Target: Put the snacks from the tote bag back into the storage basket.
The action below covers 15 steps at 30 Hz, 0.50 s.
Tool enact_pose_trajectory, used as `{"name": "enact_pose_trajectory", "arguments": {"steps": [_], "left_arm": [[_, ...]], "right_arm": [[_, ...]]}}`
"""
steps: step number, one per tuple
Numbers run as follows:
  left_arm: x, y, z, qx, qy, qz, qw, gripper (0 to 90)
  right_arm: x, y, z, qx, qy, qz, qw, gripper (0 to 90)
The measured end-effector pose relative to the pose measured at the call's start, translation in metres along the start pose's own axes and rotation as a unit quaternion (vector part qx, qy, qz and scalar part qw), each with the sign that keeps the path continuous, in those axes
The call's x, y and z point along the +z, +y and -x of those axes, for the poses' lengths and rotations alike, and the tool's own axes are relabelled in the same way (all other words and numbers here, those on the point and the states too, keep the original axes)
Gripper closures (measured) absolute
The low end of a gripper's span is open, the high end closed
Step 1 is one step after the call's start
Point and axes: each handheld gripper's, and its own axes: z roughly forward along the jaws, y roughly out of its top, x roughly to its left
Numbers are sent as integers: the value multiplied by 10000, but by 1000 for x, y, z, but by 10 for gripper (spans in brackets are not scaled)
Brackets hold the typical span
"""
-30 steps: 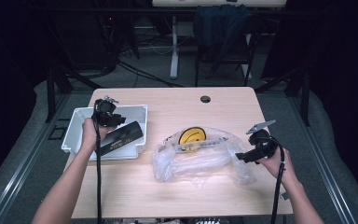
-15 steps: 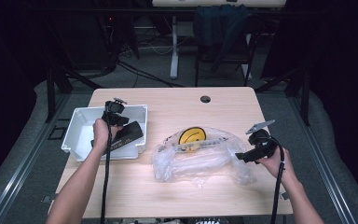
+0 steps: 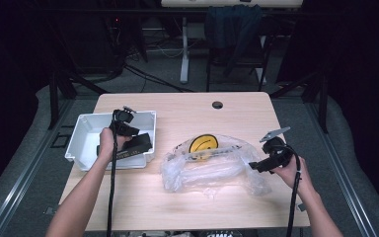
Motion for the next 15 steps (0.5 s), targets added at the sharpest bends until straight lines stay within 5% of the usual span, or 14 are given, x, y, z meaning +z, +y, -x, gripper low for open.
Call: {"name": "enact_pose_trajectory", "arguments": {"steps": [6, 15], "left_arm": [[1, -8, 3, 127, -26, -126, 9998, 900], [-3, -17, -5, 48, 52, -179, 9998, 900]], "right_arm": [[0, 0, 0, 6, 7, 8, 10000, 154], [0, 1, 0, -5, 23, -12, 10000, 154]]}}
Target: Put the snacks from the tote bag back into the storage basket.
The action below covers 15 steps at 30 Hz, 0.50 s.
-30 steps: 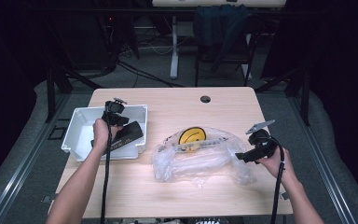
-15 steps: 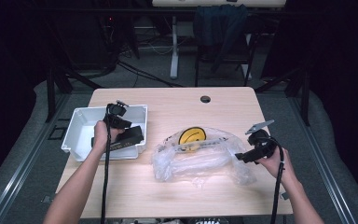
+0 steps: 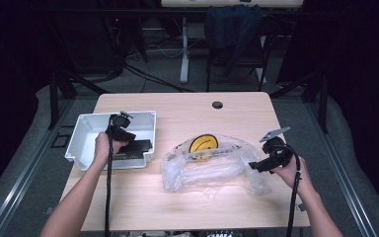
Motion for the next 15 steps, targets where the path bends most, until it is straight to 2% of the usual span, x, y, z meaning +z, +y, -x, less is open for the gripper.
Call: {"name": "enact_pose_trajectory", "arguments": {"steps": [2, 7, 8, 15], "left_arm": [[1, -2, -1, -5, -28, -25, 10000, 900], [0, -4, -2, -29, 56, -43, 10000, 898], [-1, -5, -2, -52, 122, -34, 9999, 894], [-2, -10, -8, -225, 109, -140, 9996, 895]], "right_arm": [[0, 0, 0, -22, -4, 9, 10000, 154], [0, 0, 0, -18, -2, 9, 10000, 154], [0, 0, 0, -18, -4, 11, 10000, 154], [0, 1, 0, -22, -3, -8, 10000, 154]]}}
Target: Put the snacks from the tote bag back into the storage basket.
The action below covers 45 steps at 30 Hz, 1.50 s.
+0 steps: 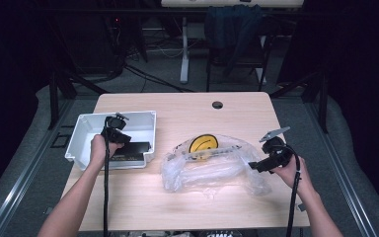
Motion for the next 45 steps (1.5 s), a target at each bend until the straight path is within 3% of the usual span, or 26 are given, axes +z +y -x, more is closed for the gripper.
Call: {"name": "enact_pose_trajectory", "arguments": {"steps": [9, 12, 14, 16, 20, 24, 28, 32, 45], "left_arm": [[-5, 0, 0, -23, 75, 196, 9998, 847], [-12, -1, 1, -40, 152, 364, 9992, 721], [-18, -1, 2, -41, 223, 455, 9987, 554], [-26, -3, 4, -4, 263, 534, 9982, 455], [-44, -9, 9, 125, 389, 747, 9964, 311], [-65, -21, 19, 290, 605, 991, 9928, 197], [-85, -36, 31, 433, 677, 1133, 9903, 162], [-102, -51, 39, 524, 658, 1188, 9893, 159], [-118, -100, 60, 719, 680, 1068, 9893, 150]], "right_arm": [[-2, 0, 0, 14, -80, 95, 9999, 154], [-4, 0, 0, 9, -114, 130, 9998, 154], [-5, 0, 1, 51, -138, 180, 9997, 153], [-7, 0, 2, 56, -151, 201, 9997, 152], [-9, -1, 3, 72, -161, 244, 9995, 151], [-10, -1, 2, 139, -129, 298, 9994, 148], [-9, -1, 2, 150, -101, 290, 9994, 147], [-10, -1, 2, 130, -142, 302, 9994, 146], [-12, -1, 1, 131, -149, 322, 9993, 146]]}}
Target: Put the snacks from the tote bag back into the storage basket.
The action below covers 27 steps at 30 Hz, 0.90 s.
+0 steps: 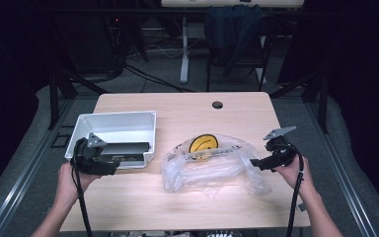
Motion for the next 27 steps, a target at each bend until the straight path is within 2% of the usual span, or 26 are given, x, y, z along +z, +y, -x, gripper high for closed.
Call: {"name": "enact_pose_trajectory", "arguments": {"steps": [10, 13, 15, 20, 22, 27], "left_arm": [[-5, -28, 14, 14, -78, -233, 9997, 147], [-3, -36, 20, 93, -41, -369, 9993, 144], [-2, -40, 24, 69, -108, -426, 9990, 141], [2, -49, 34, 167, -81, -538, 9984, 134], [4, -52, 37, 141, -126, -564, 9982, 135], [9, -55, 43, 348, -14, -650, 9973, 126]], "right_arm": [[0, 0, -2, 3, -17, 15, 10000, 146], [1, 0, -2, -41, -31, -20, 10000, 146], [1, 0, -2, -49, -43, -16, 10000, 146], [2, -1, -3, -77, -61, -21, 9999, 146], [2, -1, -2, -99, -40, -47, 9999, 146], [2, -1, -3, -92, -64, 13, 9999, 145]]}}
